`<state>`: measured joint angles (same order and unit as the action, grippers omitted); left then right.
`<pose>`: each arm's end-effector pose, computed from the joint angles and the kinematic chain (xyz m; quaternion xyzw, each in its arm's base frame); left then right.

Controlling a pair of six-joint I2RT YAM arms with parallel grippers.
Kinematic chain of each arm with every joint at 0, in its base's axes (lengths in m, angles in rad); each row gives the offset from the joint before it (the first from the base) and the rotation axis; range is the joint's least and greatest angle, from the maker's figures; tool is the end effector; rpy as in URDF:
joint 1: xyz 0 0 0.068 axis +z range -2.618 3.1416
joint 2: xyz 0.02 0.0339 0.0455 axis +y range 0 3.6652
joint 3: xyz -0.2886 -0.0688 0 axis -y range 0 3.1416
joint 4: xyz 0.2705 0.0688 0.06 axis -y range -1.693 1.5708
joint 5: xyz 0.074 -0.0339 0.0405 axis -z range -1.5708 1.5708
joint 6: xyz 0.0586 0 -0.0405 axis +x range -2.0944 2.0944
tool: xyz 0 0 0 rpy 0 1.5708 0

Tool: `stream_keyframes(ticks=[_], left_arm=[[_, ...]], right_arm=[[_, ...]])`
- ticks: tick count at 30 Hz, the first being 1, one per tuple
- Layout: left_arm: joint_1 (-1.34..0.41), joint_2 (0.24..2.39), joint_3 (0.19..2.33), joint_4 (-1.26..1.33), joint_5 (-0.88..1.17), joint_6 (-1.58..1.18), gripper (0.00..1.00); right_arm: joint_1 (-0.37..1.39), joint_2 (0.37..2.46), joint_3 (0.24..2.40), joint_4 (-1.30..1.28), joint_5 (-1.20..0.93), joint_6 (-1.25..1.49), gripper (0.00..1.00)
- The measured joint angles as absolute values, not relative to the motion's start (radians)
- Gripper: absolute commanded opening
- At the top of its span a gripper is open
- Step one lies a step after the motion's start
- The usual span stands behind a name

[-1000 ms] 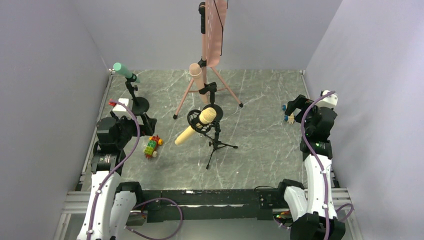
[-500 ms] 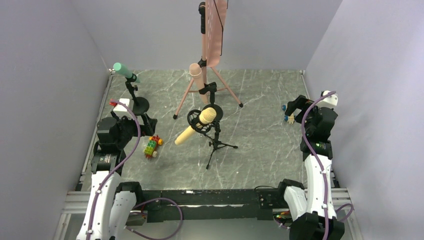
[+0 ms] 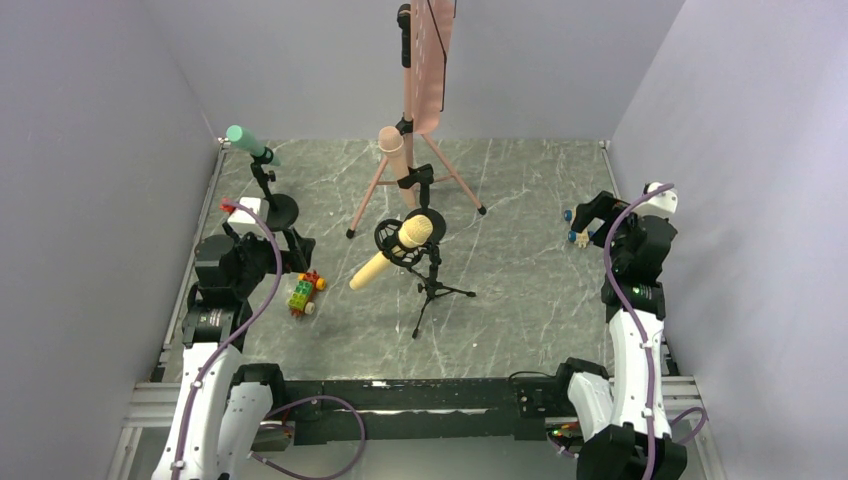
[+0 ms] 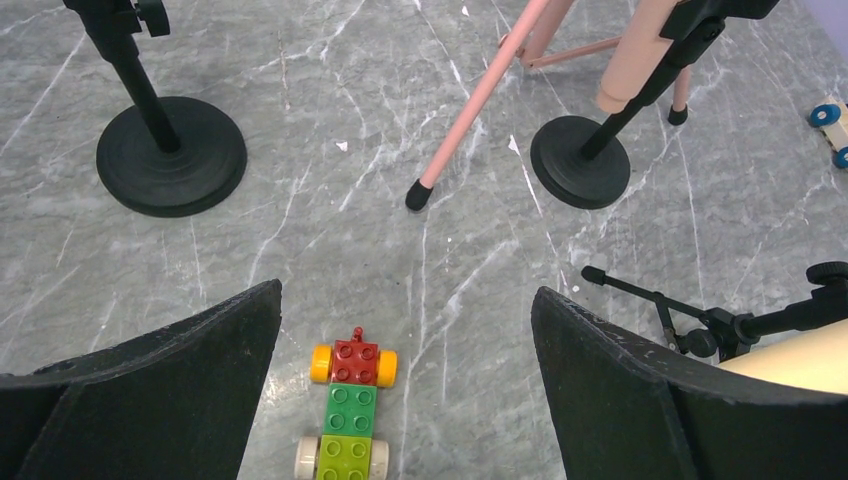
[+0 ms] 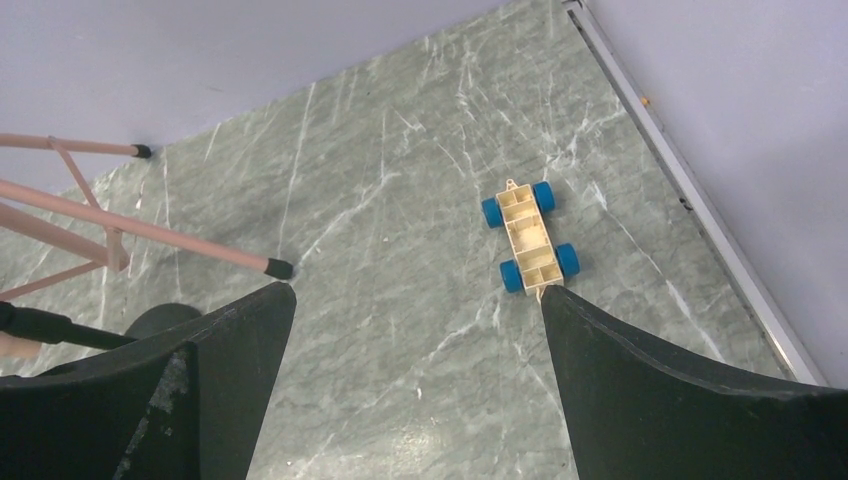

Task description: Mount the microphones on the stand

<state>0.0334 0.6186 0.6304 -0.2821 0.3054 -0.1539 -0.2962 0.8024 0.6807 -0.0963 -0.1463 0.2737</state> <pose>0.1803 -0.0116 0.3094 0.0181 0.7918 -0.1569 0.5900 0.2168 -0.0572 0.3192 0.1747 0.7592 0.0500 0.6249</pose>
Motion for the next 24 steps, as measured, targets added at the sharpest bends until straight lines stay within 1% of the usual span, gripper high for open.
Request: stream_keyframes(ticks=[4,6,9,11,12,13,14,16,18,21,24], left_arm=[[0.029,0.619,0.630,-0.287,0.297,-0.150,0.99],[0.026,0.618,0.630,-0.292,0.293,-0.150,0.99],[0.023,0.618,0.630,-0.297,0.290,-0.150,0.99],[0.021,0.619,0.630,-0.297,0.289,-0.150,0.99],[0.019,0.619,0.630,-0.298,0.288,-0.149,0.99],[0.017,0.619,0.630,-0.298,0.286,-0.148,0.99],[0.015,0.619,0.630,-0.298,0.284,-0.146,0.99],[0.011,0.619,0.630,-0.298,0.279,-0.143,0.99],[0.009,0.620,0.630,-0.299,0.273,-0.142,0.99],[0.009,0.622,0.630,-0.304,0.261,-0.140,0.99],[0.009,0.626,0.630,-0.305,0.250,-0.138,0.99]], right_arm=[[-0.303,0.794,0.678,-0.096,-0.172,0.270,1.00],[-0.305,0.789,0.676,-0.096,-0.241,0.245,1.00],[-0.305,0.798,0.672,-0.104,-0.516,0.106,1.00],[-0.279,0.831,0.670,-0.155,-0.779,-0.090,0.99],[-0.260,0.849,0.670,-0.184,-0.858,-0.170,0.99],[-0.236,0.867,0.670,-0.217,-0.924,-0.255,0.99],[-0.194,0.894,0.671,-0.277,-1.010,-0.397,0.99],[-0.111,0.942,0.678,-0.367,-1.098,-0.578,0.99],[-0.009,1.009,0.706,-0.427,-1.142,-0.702,0.98],[0.131,1.114,0.773,-0.440,-1.155,-0.785,0.95],[0.237,1.217,0.847,-0.429,-1.163,-0.810,0.93]])
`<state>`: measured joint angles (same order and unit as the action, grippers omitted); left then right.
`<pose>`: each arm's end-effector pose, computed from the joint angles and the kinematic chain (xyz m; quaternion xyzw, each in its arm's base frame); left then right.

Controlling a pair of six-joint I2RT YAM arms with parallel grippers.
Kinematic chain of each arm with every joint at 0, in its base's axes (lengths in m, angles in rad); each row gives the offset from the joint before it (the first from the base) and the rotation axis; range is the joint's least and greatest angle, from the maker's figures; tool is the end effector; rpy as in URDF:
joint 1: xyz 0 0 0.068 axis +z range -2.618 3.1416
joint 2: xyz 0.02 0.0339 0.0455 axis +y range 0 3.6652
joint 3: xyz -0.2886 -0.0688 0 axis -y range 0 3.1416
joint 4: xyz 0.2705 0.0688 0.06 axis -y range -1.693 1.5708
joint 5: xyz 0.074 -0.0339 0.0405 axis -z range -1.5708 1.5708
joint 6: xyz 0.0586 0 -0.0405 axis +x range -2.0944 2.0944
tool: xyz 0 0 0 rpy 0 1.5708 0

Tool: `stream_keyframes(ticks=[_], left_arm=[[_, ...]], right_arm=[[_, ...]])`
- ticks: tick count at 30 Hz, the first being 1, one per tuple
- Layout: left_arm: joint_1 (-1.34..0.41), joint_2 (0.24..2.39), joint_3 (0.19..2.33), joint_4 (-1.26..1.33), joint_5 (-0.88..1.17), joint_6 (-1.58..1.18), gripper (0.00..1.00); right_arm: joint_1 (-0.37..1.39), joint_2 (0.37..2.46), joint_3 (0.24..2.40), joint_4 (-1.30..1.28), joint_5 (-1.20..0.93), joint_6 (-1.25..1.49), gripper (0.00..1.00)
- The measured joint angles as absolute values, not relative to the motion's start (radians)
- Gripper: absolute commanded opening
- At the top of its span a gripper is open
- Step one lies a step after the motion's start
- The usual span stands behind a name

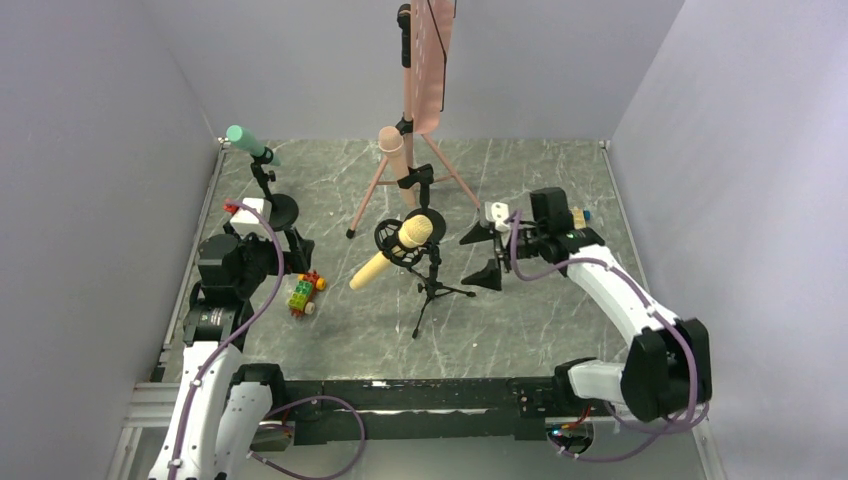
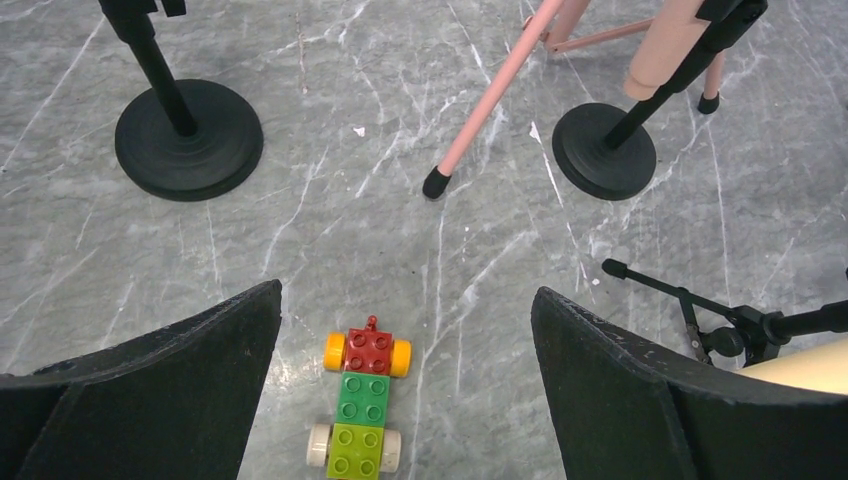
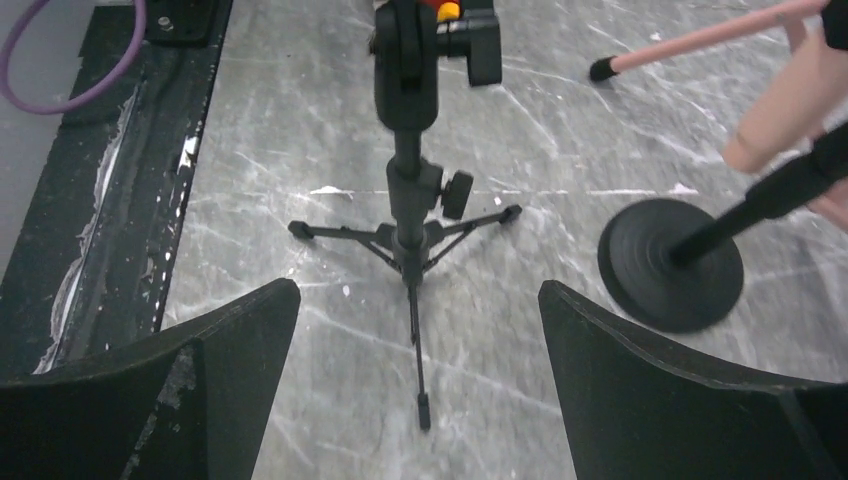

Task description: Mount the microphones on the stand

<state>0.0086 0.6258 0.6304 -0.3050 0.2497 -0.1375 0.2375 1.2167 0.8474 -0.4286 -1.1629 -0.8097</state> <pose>0.1814 -0.0129 0.3051 0.0154 0.8020 -0.1379 0.5810 0.2417 0.1139 0.2729 -0.5663 0.5668 0.3992 0.4457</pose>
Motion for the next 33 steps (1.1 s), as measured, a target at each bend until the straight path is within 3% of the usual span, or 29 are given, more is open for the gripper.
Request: stream_keyframes(ticks=[6,9,16,21,29,33], left_arm=[[0.009,0.630,0.630,-0.313,0.239,-0.132,0.99],[0.009,0.630,0.630,-0.317,0.238,-0.131,0.99],[0.009,0.630,0.630,-0.319,0.238,-0.131,0.99],[0.009,0.630,0.630,-0.319,0.238,-0.131,0.99],[0.009,0.630,0.630,-0.319,0.238,-0.131,0.99],[0.009,0.630,0.630,-0.319,0.238,-0.131,0.99]], right_arm=[[0.323,1.361,0.918,-0.334,-1.155,-0.752,0.87],[0.353,1.382,0.916,-0.233,-1.153,-0.667,0.77],[0.425,1.427,0.868,0.095,-1.162,-0.405,0.65],[0.444,1.477,0.861,0.164,-1.183,-0.326,0.53],[0.447,1.468,0.806,0.282,-1.225,-0.274,0.06],[0.442,1.460,0.780,0.356,-1.221,-0.258,0.00]])
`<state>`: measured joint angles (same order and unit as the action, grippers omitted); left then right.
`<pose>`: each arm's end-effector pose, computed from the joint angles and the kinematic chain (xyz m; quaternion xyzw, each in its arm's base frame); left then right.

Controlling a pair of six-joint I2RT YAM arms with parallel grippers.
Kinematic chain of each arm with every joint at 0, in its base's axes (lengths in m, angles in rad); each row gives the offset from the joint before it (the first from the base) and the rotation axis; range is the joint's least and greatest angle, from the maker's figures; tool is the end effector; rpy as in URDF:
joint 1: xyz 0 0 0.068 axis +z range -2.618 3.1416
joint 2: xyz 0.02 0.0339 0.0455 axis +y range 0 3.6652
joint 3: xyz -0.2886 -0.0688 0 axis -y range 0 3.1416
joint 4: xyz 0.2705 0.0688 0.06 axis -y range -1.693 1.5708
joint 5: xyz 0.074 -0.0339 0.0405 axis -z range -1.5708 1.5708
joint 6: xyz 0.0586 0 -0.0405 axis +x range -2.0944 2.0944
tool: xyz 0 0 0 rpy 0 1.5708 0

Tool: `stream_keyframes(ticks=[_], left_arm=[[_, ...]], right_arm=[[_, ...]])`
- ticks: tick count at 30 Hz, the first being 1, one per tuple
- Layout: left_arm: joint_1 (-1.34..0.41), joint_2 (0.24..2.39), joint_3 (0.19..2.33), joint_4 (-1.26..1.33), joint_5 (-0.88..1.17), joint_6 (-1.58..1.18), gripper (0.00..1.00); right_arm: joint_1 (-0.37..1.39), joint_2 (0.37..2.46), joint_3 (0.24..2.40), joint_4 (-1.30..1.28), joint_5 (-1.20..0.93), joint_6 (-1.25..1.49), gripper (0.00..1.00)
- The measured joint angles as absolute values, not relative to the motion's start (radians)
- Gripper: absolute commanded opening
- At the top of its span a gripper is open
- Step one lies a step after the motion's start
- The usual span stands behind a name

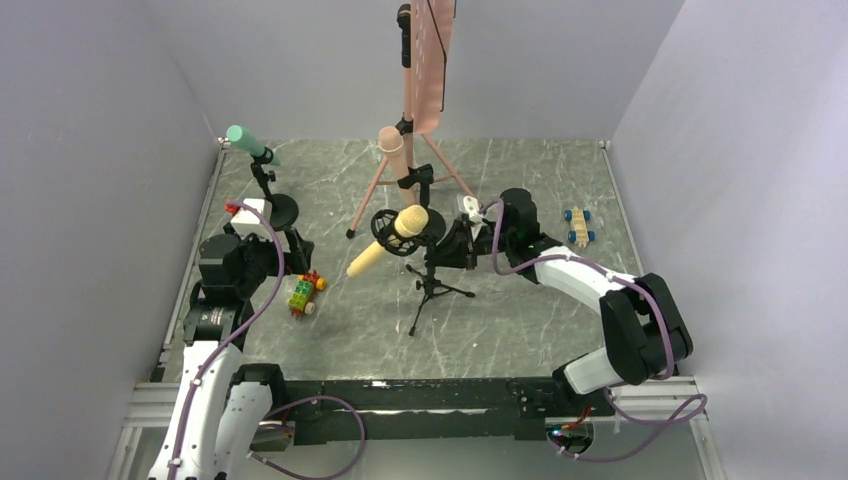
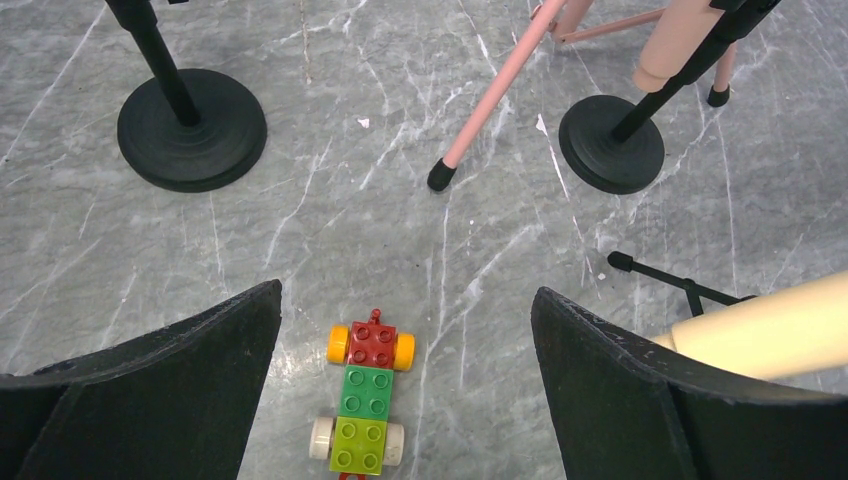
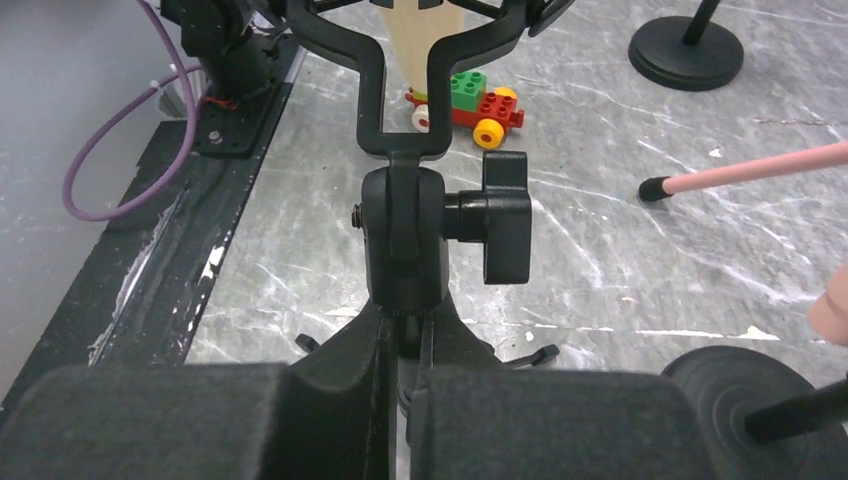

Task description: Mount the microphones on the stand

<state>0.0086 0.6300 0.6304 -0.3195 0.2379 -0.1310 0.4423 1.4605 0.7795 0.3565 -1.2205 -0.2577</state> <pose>0.1817 -0.0122 0.3026 0.0132 0.8076 -0.1316 0.5747 0.2705 0.1890 0.2467 -0.5424 0.5105 0.5075 0.4333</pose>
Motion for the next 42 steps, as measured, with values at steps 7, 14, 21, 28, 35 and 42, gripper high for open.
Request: stream_keyframes(ticks=[7,14,21,28,35,42], left_arm=[[0.009,0.630,0.630,-0.319,0.237,-0.131,0.99],[0.009,0.630,0.630,-0.319,0.238,-0.131,0.99],[0.009,0.631,0.630,-0.320,0.237,-0.131,0.99],[0.009,0.631,0.630,-0.320,0.237,-0.124,0.99],[0.009,0.631,0.630,-0.321,0.228,-0.123,0.99],[0.009,0.631,0.630,-0.321,0.226,-0.123,0.99]], right_arm=[[0.310,1.328,0.717,0.269,-1.206,-0.279,0.00],[-0.007,1.178,0.673,0.210,-1.148,-0.299,0.00],[-0.181,1.213,0.630,0.291,-0.986,-0.253,0.00],[-0.227,1.384,0.639,0.595,-0.813,-0.146,0.00],[-0.207,1.516,0.680,0.769,-0.703,-0.109,0.06],[-0.196,1.528,0.681,0.801,-0.685,-0.124,0.42]])
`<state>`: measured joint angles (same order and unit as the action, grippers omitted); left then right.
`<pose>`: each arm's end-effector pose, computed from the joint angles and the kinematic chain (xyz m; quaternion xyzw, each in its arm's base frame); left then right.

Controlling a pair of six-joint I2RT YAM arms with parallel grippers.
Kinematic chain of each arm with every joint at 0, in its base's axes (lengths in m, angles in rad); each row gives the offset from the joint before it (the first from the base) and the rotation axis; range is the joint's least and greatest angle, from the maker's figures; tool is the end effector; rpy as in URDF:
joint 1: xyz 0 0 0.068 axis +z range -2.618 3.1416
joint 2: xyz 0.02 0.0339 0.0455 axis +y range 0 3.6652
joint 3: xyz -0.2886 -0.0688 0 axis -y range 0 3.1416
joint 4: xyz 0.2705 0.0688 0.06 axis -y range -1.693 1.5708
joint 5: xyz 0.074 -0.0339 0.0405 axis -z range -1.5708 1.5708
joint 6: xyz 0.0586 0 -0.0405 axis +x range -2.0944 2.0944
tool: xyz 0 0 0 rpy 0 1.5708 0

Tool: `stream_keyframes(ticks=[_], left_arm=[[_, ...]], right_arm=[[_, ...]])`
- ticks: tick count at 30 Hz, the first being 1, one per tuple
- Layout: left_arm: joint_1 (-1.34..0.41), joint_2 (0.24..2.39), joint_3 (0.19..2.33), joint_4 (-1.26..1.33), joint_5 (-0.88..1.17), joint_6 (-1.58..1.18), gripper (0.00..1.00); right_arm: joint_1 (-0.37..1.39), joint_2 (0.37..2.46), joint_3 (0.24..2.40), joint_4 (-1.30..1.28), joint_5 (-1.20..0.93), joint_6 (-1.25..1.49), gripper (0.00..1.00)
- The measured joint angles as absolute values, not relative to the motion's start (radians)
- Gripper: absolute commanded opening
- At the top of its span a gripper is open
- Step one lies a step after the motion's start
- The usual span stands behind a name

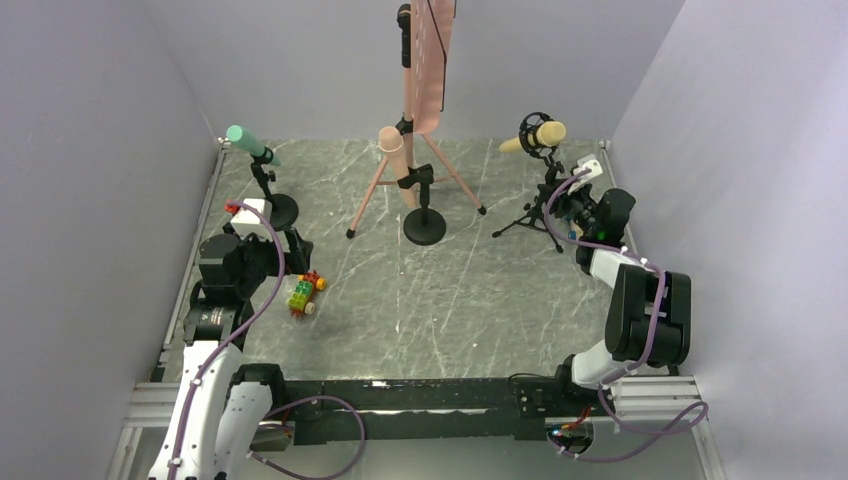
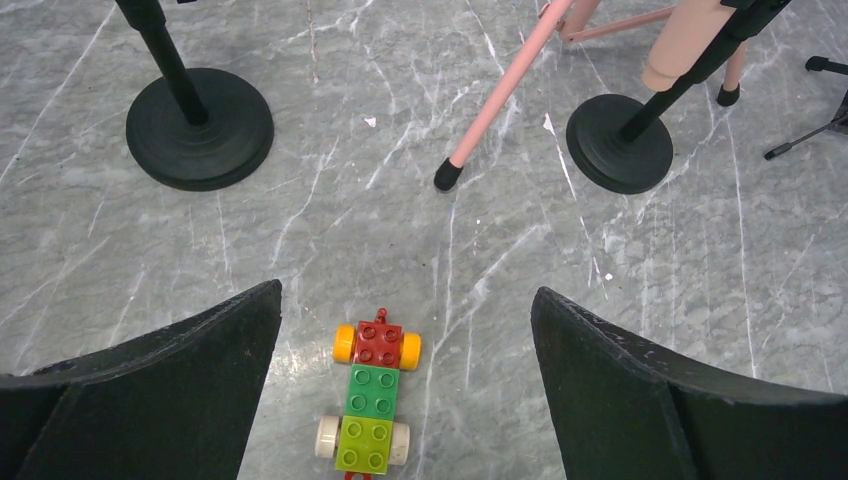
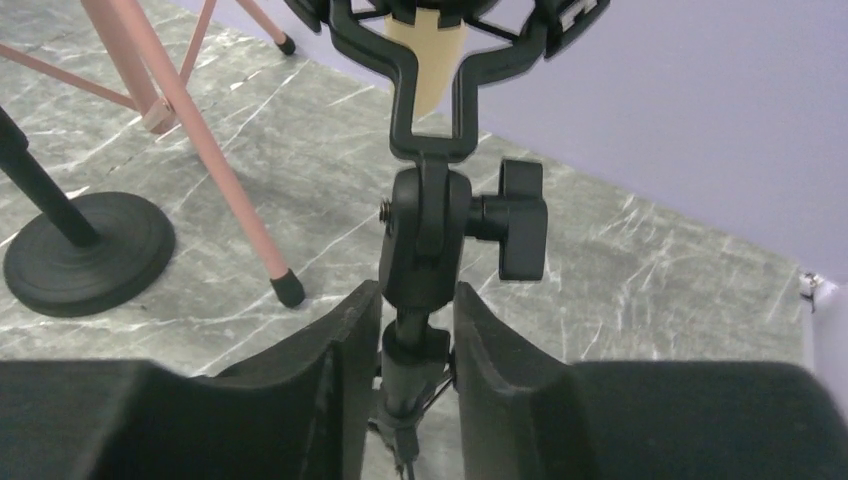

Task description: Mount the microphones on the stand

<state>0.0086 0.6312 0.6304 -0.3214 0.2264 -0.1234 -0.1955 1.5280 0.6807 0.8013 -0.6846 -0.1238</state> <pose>0.1820 -0.0116 0.3021 0.0127 0.8088 -0.1248 0.5746 0.3515 -0.0318 0.2333 -0.2073 0.6891 0.1362 0.6809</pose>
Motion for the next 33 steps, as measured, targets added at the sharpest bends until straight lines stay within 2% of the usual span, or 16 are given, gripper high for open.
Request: stream_keyframes(ticks=[8,12,13,19,25,33], left_arm=[[0.009,0.631,0.630,-0.322,0.226,-0.120,0.99],[0.009,0.630,0.630,-0.322,0.224,-0.118,0.99],[0.009,0.629,0.630,-0.323,0.223,-0.118,0.99],[0.009,0.595,0.630,-0.323,0.220,-0.118,0.99],[0.009,0.562,0.630,-0.320,0.219,-0.121,0.99],[0.009,0.545,0.675,-0.339,0.237,-0.200,0.99]], right_arm=[[-0.196,1.519,0.672,0.824,-0.686,-0.131,0.65],[-0.200,1.465,0.672,0.785,-0.657,-0.129,0.98],[-0.205,1.441,0.672,0.767,-0.652,-0.129,0.99],[-0.296,1.266,0.673,0.590,-0.636,-0.145,1.00],[-0.373,1.088,0.744,0.259,-0.635,-0.141,1.00],[-0.372,0.876,0.883,-0.130,-0.542,0.111,1.00]])
